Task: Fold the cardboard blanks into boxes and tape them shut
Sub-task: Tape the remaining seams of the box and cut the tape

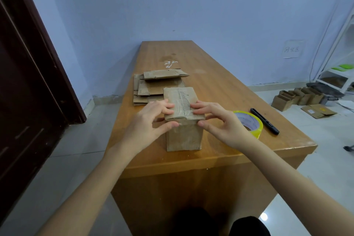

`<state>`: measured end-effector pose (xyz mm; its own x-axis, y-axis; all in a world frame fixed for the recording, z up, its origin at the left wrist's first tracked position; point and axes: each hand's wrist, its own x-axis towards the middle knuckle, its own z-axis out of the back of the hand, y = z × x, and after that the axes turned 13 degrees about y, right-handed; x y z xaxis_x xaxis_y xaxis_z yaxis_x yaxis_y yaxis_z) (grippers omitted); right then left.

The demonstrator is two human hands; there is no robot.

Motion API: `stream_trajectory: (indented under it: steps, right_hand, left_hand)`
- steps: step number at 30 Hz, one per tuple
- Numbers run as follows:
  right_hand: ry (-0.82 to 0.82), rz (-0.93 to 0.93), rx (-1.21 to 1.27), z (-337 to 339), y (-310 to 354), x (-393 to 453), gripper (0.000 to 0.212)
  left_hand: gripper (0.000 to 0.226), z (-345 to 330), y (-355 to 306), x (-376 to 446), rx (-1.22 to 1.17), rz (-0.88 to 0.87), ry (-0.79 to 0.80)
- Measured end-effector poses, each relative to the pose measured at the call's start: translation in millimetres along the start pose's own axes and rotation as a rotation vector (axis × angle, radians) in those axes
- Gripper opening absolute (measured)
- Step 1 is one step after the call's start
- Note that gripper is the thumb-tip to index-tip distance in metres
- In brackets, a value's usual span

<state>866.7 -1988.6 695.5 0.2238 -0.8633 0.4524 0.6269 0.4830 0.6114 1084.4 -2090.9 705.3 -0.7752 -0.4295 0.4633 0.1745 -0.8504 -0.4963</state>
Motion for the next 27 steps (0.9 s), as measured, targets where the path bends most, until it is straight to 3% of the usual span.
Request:
stream_trajectory:
  steps: [2, 4, 6, 10, 13, 20, 23, 25, 27]
  right_hand:
    - [-0.005, 0.042, -0.053, -5, -2, -3, 0.027]
    - [-0.013, 0.044, -0.032, -11, -3, -5, 0.029]
    - [-0.056, 0.009, 0.005, -19, -1, -6, 0.032]
    - [-0.317, -0.086, 0.008, -40, 9, 5, 0.036]
    - [-0.377, -0.057, 0.018, -39, 10, 9, 0.029]
    - [-0.149, -0.030, -0.091, -10, 9, 3, 0.019]
    - [-0.022, -0.041, -0.097, -1, 13, 1, 0.023]
    - [0.106, -0.090, -0.032, 16, 20, 3, 0.028]
    - [0.085, -0.166, 0.162, 43, 29, 18, 0.030]
  left_hand:
    - [0.039, -4, 6, -2, 0.187, -0.104, 0.001]
    - [0.042, -12, 9, -5, 0.221, -0.119, -0.033]
    - [0.043, -20, 5, -9, 0.094, -0.062, -0.088]
    - [0.050, -32, -8, -6, -0.035, 0.071, -0.255]
    - [0.047, -28, -12, -2, -0.111, 0.125, -0.241]
    - [0.023, -9, -11, -3, -0.242, 0.133, -0.028]
    - [0.026, 0, -12, -5, -0.236, 0.141, 0.064]
    - [0.029, 5, -17, -5, -0.289, 0.186, 0.070]
    - [0.035, 10, -25, -1, -0.359, 0.236, 0.030]
